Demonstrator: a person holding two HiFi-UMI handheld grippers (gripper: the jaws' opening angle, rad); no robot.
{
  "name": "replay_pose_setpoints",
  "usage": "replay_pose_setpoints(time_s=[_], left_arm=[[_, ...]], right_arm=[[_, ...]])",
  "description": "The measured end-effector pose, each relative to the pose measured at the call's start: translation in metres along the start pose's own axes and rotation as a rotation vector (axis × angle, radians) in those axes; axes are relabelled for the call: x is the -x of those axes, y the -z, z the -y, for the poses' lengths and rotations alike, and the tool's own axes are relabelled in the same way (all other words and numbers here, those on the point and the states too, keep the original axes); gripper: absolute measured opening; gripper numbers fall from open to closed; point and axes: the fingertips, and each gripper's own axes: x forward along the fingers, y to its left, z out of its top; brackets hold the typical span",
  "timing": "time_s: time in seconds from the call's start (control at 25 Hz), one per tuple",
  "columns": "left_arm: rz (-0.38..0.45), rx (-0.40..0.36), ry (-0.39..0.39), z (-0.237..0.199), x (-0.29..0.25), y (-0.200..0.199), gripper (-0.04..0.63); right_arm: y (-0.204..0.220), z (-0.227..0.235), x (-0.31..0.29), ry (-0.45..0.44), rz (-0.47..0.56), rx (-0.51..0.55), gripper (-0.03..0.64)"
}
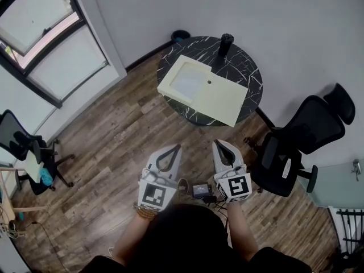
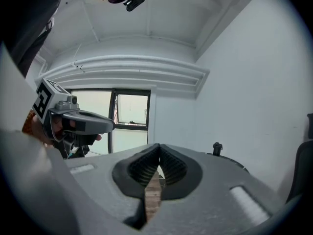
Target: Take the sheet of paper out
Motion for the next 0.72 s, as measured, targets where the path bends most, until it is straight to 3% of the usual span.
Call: replay_pose_setpoints(time_s=[0.28, 0.56, 0.72], left_arm=[[-0.010, 0.021, 0.015, -0.029, -0.039, 0.008, -0.006], [0.027, 0.016, 0.075, -0.086, -0.092, 0.002, -0.006], [0.053, -0.099, 0.152, -0.120, -0.124, -0.002, -0.006]], right_arm=[[0.016, 0.028, -0.042, 0.000, -0.048, -0.020, -0.002], [0.004, 0.059, -0.105, 0.063, -0.051, -0.022, -0.002], [-0.016, 0.074, -0.146, 0.069, -0.021, -0.026, -0.002]])
